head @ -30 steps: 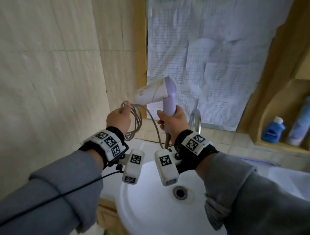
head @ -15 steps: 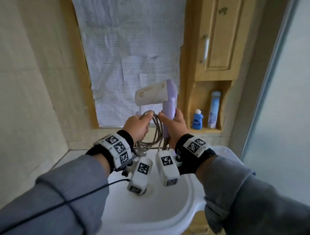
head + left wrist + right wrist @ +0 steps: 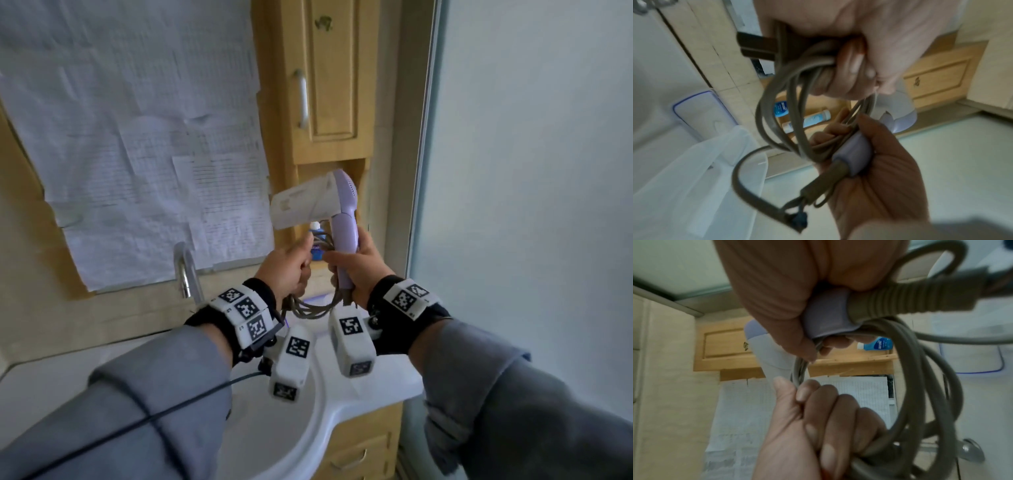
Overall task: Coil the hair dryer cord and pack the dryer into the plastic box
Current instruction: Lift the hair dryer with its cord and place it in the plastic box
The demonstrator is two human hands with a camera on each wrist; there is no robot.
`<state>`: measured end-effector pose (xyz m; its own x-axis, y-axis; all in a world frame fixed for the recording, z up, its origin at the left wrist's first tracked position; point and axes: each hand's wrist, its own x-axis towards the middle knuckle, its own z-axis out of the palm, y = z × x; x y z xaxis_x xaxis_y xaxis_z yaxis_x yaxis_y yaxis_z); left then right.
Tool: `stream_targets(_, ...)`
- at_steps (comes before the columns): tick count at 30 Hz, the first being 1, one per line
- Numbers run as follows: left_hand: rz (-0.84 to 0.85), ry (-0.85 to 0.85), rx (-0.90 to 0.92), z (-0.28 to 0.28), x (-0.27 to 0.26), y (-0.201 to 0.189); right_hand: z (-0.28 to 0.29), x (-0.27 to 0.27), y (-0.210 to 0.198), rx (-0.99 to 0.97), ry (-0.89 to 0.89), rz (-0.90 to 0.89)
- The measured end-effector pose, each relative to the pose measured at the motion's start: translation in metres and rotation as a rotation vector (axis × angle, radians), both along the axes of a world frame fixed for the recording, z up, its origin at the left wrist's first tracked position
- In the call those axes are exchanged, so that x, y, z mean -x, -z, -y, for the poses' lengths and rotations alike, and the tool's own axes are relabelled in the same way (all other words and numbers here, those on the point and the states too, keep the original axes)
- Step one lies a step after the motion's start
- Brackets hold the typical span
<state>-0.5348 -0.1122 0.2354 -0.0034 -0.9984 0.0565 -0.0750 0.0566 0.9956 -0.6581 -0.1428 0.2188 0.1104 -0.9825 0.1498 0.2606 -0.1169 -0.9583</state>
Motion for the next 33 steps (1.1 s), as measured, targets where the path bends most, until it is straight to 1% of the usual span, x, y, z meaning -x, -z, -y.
stream_targets(2, 0.034, -0.007, 0.009, 0.012, 0.009, 0.007, 0.009, 0.006, 0.000, -0.027, 0.027, 0.023)
stream_targets(5, 0.137, -0.035, 0.007, 0.034, 0.014, 0.016, 0.025, 0.009, -0.001, -0.028, 0.034, 0.061)
stream_targets(9, 0.160, -0.004, -0.034, 0.069, 0.015, 0.019, 0.051, 0.006, -0.005, -0.023, 0.069, 0.118)
stream_targets(11, 0.100, 0.027, -0.033, 0.085, 0.018, 0.025, 0.064, 0.004, -0.005, -0.032, 0.083, 0.190)
stream_targets(14, -0.110, 0.166, -0.080, 0.108, 0.027, 0.037, 0.083, 0.002, 0.002, -0.069, 0.095, 0.267)
stream_targets(17, -0.199, 0.313, -0.163, 0.123, 0.031, 0.045, 0.095, 0.005, 0.010, -0.098, 0.110, 0.321)
stream_targets(19, -0.233, 0.337, -0.195, 0.133, 0.034, 0.053, 0.102, 0.009, 0.017, -0.111, 0.121, 0.322)
stream_targets(22, -0.159, 0.405, -0.215, 0.144, 0.037, 0.067, 0.110, 0.018, 0.032, -0.163, 0.119, 0.274)
stream_targets(24, -0.059, 0.458, -0.209, 0.148, 0.040, 0.075, 0.114, 0.026, 0.044, -0.198, 0.105, 0.204)
stream_targets(26, 0.050, 0.450, -0.213, 0.150, 0.043, 0.082, 0.118, 0.034, 0.056, -0.219, 0.080, 0.173)
stream_targets(29, 0.177, 0.420, -0.234, 0.152, 0.052, 0.096, 0.122, 0.045, 0.071, -0.282, 0.006, 0.193)
stream_targets(31, 0.185, 0.404, -0.269, 0.153, 0.057, 0.104, 0.125, 0.050, 0.078, -0.321, -0.009, 0.202)
stream_targets(33, 0.146, 0.339, -0.303, 0.155, 0.062, 0.113, 0.129, 0.057, 0.083, -0.360, 0.001, 0.176)
